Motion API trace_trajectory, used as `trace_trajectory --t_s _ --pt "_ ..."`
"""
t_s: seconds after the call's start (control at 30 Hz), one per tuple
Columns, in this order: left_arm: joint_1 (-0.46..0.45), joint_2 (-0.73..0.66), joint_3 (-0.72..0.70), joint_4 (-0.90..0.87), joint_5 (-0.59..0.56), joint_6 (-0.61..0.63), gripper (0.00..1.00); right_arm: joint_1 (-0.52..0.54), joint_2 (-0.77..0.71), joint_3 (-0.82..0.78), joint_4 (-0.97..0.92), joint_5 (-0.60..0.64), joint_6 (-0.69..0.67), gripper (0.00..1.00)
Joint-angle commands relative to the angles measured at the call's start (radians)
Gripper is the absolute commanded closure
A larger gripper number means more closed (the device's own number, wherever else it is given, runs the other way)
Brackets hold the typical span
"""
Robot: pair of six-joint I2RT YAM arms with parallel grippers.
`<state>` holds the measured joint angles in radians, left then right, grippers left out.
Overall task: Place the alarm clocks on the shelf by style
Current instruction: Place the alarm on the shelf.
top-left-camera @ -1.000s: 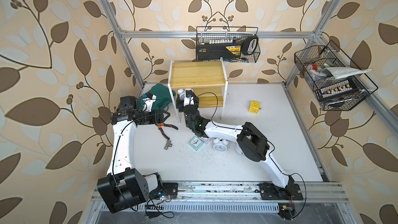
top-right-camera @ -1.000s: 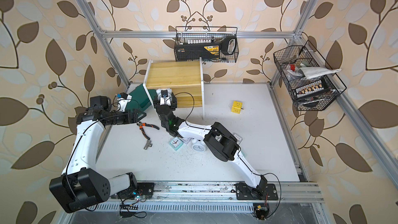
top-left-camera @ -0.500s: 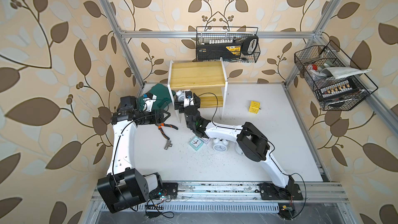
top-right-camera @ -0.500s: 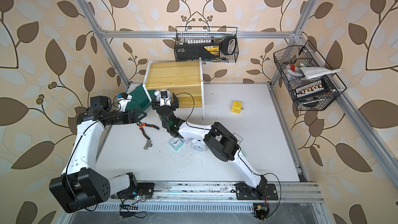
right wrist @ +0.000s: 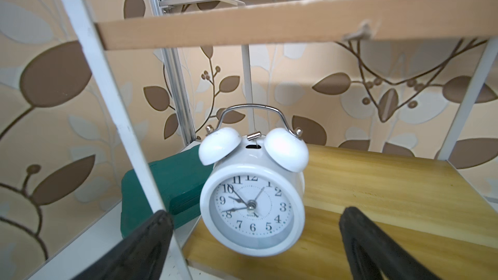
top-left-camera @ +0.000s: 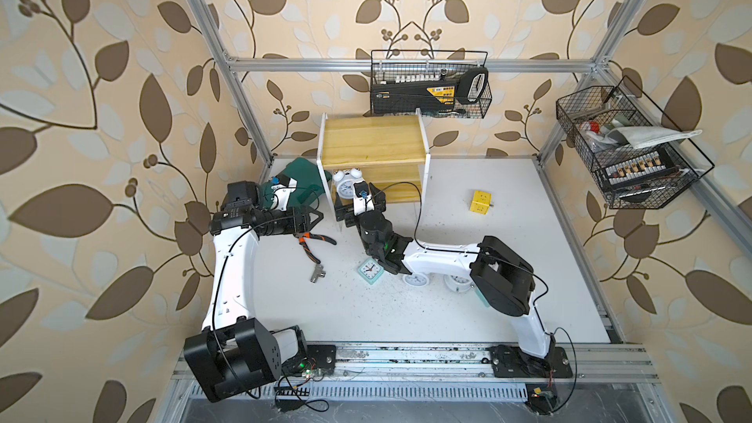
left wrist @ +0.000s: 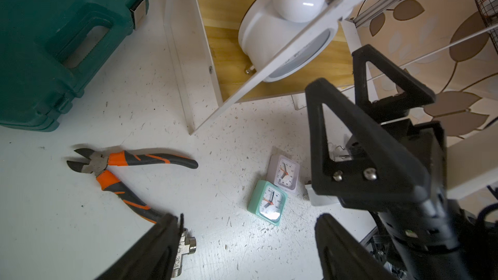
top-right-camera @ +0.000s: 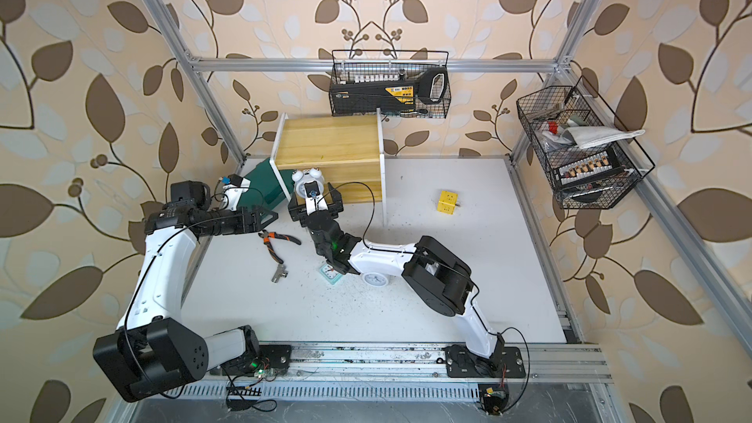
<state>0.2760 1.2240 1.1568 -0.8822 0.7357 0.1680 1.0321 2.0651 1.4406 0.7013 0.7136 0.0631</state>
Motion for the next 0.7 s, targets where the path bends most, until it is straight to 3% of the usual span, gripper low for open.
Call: trace_trajectory --t_s 0.0,0.2,0.47,0.67 --pt "0.011 -0.001 0.007 -0.03 0.072 0.064 0.17 0.005 -0.101 -0.06 -0.106 -0.081 0.048 0.01" --pt "-0.012 0.009 0.015 -0.098 0.162 0.18 0.17 0.0 -0.224 -0.084 -0.475 -0.188 0.156 0.01" --pt "-0.203 0.013 -0.023 -0.115 0.144 0.318 0.17 -0.055 -0.374 -0.108 -0.837 -0.358 0.28 0.01" --pt "-0.317 0.04 -0.043 -0.109 0.196 0.441 0.15 -0.077 -0.467 -0.128 -1.014 -0.372 0.3 0.01"
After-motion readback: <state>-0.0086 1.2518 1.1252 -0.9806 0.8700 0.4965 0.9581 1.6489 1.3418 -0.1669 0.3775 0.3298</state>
